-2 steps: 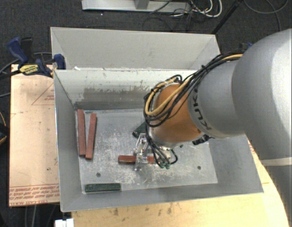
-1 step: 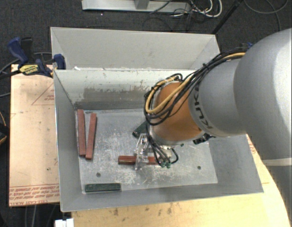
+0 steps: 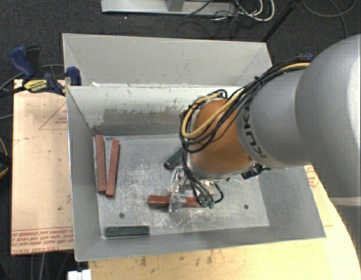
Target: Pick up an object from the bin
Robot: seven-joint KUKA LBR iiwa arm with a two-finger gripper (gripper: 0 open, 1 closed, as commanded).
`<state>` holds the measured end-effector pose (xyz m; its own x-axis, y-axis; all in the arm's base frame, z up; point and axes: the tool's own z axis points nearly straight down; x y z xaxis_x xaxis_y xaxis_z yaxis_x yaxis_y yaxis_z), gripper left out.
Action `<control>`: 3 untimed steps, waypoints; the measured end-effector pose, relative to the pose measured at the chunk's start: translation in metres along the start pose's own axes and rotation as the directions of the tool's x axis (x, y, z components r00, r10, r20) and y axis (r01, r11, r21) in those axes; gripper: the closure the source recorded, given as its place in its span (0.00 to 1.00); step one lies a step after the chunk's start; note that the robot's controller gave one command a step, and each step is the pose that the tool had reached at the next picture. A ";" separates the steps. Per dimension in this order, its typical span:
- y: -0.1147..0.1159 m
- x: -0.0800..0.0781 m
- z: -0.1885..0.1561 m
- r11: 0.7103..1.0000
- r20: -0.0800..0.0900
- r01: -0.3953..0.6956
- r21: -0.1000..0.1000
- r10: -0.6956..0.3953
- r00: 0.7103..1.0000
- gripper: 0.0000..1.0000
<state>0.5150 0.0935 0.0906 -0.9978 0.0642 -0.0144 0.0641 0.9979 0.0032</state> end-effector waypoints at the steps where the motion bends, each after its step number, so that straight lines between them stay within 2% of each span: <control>1: 0.000 0.002 -0.010 1.000 -0.009 0.001 0.001 -0.001 1.000 1.00; 3: 0.000 0.002 -0.031 1.000 -0.014 0.000 0.002 0.000 1.000 1.00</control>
Offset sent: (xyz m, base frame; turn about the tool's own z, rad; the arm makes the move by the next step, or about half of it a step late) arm 0.0002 0.0001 0.0542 0.0000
